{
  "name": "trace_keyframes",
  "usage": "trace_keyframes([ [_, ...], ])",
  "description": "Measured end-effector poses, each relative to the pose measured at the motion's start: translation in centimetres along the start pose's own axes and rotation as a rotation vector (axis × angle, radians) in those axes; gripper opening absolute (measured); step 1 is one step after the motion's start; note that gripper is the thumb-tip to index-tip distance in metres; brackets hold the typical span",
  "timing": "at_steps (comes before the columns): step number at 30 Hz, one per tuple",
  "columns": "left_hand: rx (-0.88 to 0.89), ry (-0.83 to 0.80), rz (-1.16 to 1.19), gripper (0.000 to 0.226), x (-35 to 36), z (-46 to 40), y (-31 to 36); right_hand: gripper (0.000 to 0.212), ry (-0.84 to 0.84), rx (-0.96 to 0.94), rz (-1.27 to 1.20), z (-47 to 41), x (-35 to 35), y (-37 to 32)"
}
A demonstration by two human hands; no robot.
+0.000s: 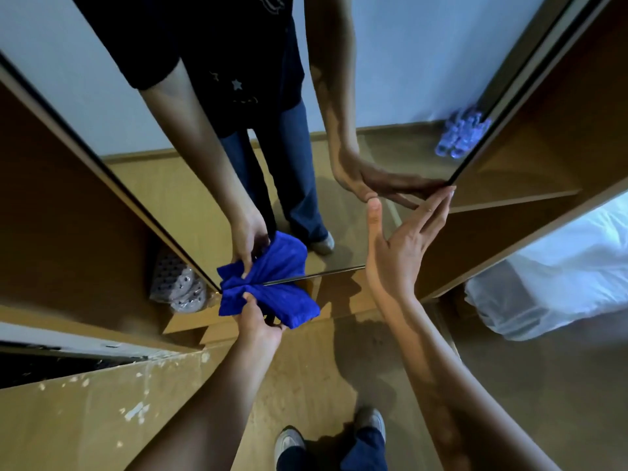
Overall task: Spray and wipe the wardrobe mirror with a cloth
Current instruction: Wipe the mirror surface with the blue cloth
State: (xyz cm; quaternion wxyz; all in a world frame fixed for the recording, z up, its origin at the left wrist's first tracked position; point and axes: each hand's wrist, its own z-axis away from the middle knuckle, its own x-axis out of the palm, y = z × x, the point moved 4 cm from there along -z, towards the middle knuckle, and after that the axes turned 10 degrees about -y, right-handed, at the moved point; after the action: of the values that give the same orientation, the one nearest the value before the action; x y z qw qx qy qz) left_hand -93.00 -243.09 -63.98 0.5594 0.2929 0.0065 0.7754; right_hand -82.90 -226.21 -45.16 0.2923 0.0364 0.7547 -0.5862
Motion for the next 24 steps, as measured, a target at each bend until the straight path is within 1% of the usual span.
trace_keyframes([
  [5,0.022,-0.006,0.006,0.052,-0.4,0.8,0.4,0.098,-0.006,-0.017,-0.008,0.0,0.1,0.2],
  [8,0.077,0.026,-0.020,0.048,-1.4,1.1,1.4,0.097,-0.011,-0.024,-0.015,0.1,0.1,0.1],
  [11,0.151,0.060,-0.093,0.039,-2.4,1.5,2.6,0.096,-0.014,-0.027,-0.016,0.1,0.0,0.0],
  [13,0.238,0.075,-0.166,0.035,-3.0,2.0,3.5,0.096,-0.016,-0.026,-0.020,0.2,0.1,-0.1],
  [16,0.393,0.055,-0.275,0.034,-3.4,2.7,5.2,0.097,-0.011,-0.016,-0.027,0.2,0.2,-0.1],
  [19,0.507,0.040,-0.337,0.039,-2.8,3.8,7.3,0.097,0.008,-0.019,-0.050,0.2,0.5,0.1],
  [24,0.760,-0.162,-0.371,0.050,0.3,9.1,9.7,0.097,0.027,-0.019,-0.062,0.1,0.6,0.0],
])
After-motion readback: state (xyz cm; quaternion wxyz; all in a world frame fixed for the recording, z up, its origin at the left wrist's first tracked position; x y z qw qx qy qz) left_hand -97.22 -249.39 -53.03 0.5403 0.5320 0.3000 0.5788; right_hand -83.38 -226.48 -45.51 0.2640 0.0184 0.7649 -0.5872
